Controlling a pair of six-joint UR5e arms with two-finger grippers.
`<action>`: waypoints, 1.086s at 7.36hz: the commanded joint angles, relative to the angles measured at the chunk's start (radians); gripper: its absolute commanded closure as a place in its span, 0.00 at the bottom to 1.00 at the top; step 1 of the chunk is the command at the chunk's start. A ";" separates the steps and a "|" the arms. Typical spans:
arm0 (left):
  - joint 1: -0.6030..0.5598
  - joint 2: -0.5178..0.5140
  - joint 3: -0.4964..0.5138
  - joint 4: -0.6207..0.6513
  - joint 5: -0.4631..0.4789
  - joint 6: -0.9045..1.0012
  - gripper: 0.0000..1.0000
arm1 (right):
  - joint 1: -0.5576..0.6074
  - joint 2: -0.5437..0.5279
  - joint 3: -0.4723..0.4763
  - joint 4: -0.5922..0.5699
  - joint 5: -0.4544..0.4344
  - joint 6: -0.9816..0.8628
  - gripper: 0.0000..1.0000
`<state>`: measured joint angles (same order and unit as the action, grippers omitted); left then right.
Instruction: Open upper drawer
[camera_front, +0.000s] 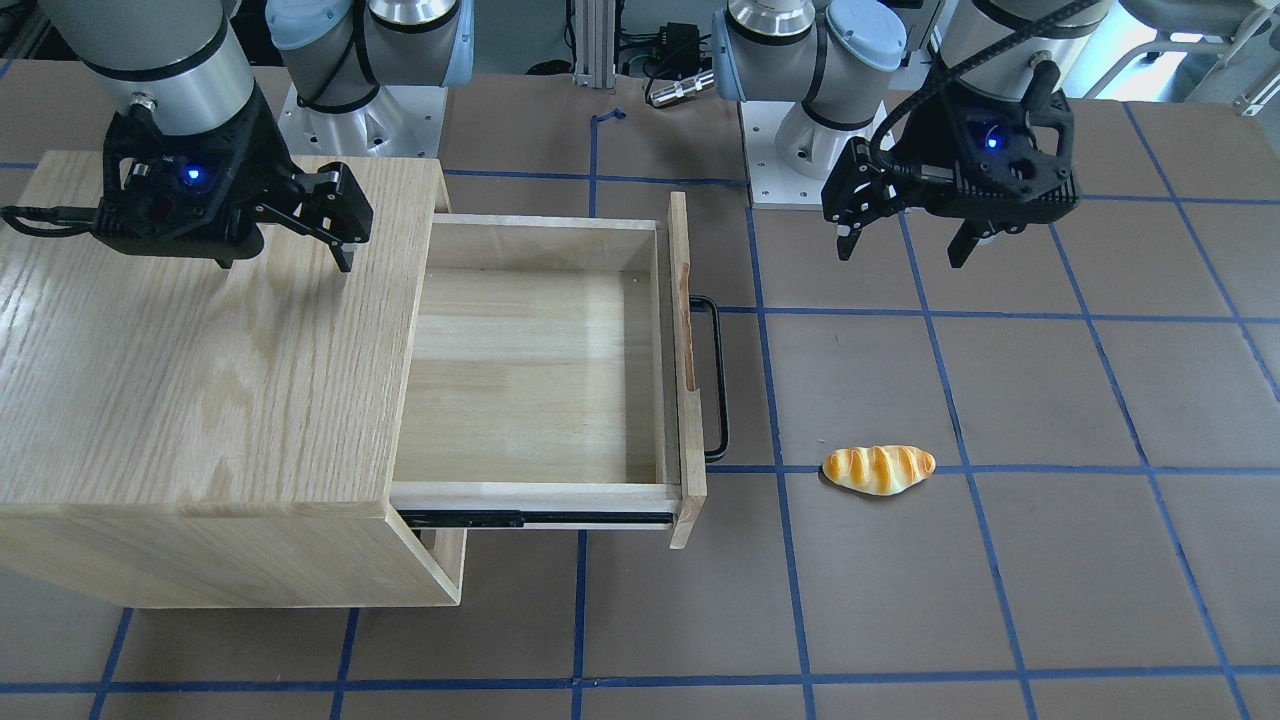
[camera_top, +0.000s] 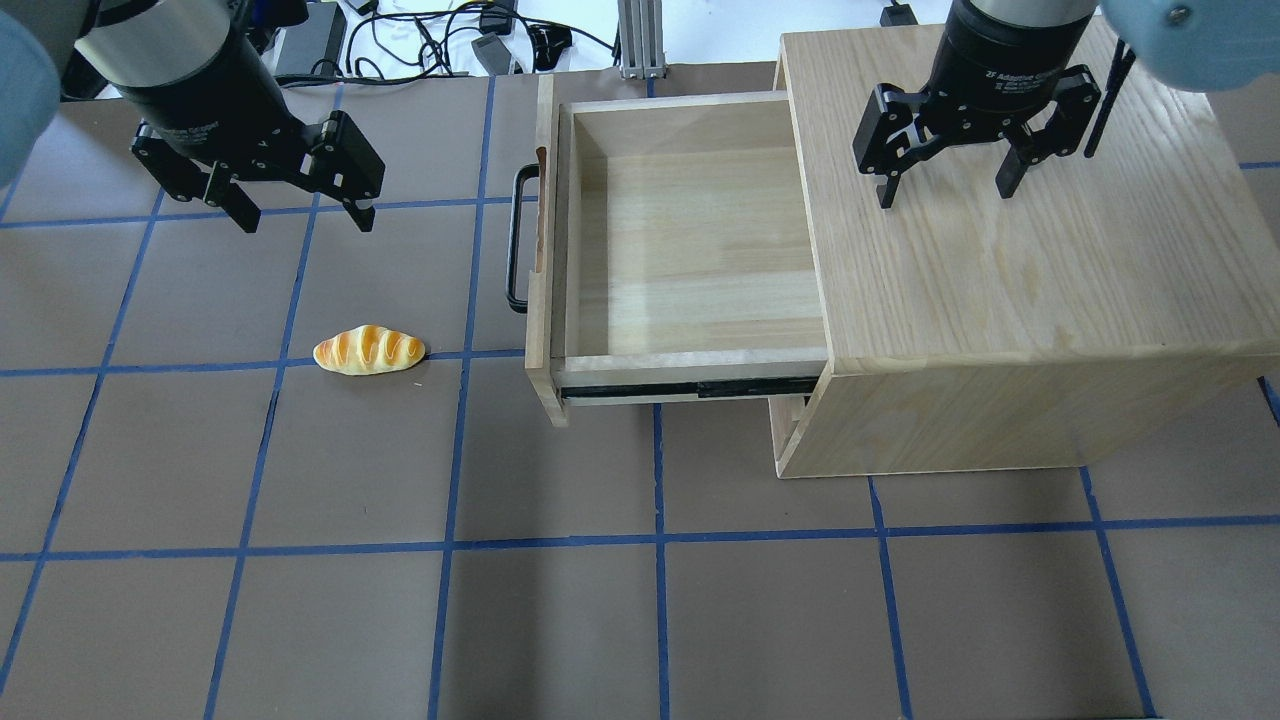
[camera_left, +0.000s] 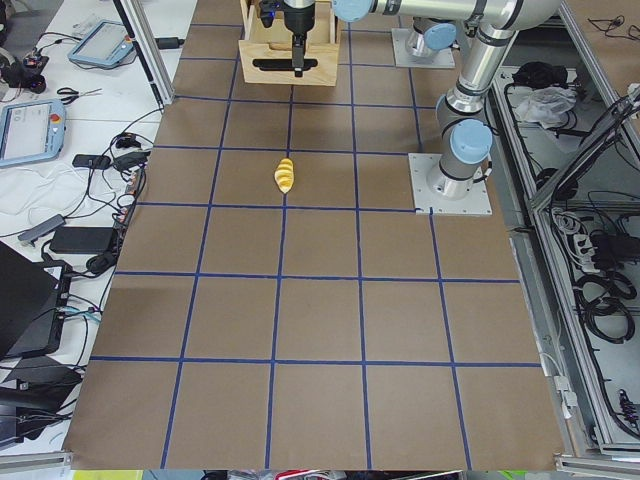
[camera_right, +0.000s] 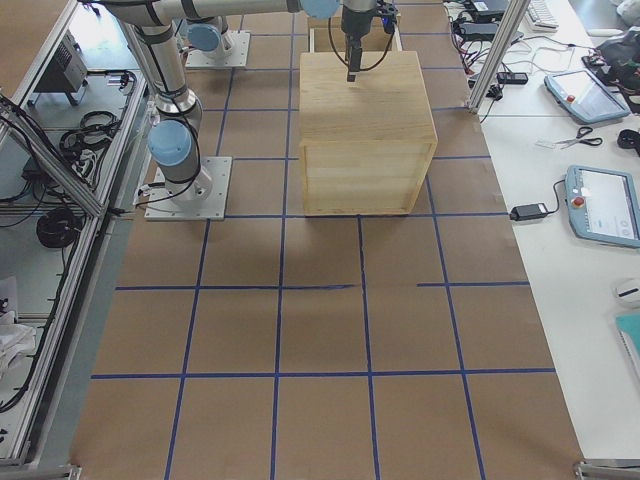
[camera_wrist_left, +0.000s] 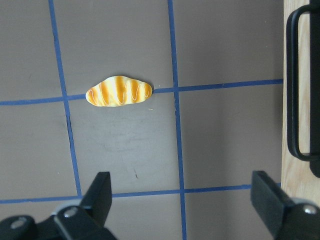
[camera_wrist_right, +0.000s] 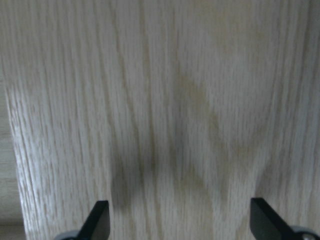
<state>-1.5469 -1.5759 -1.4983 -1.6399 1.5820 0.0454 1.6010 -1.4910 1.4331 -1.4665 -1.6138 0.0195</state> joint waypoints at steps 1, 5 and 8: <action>0.008 -0.006 0.009 -0.018 -0.001 -0.009 0.00 | 0.000 0.000 0.000 0.000 0.000 0.000 0.00; 0.010 -0.003 0.010 -0.018 0.006 -0.006 0.00 | 0.000 0.000 0.000 0.000 0.000 -0.001 0.00; 0.010 -0.010 0.010 -0.015 0.004 -0.006 0.00 | 0.000 0.000 0.000 0.000 0.000 -0.001 0.00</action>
<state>-1.5370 -1.5854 -1.4879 -1.6565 1.5873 0.0398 1.6014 -1.4910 1.4331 -1.4665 -1.6138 0.0188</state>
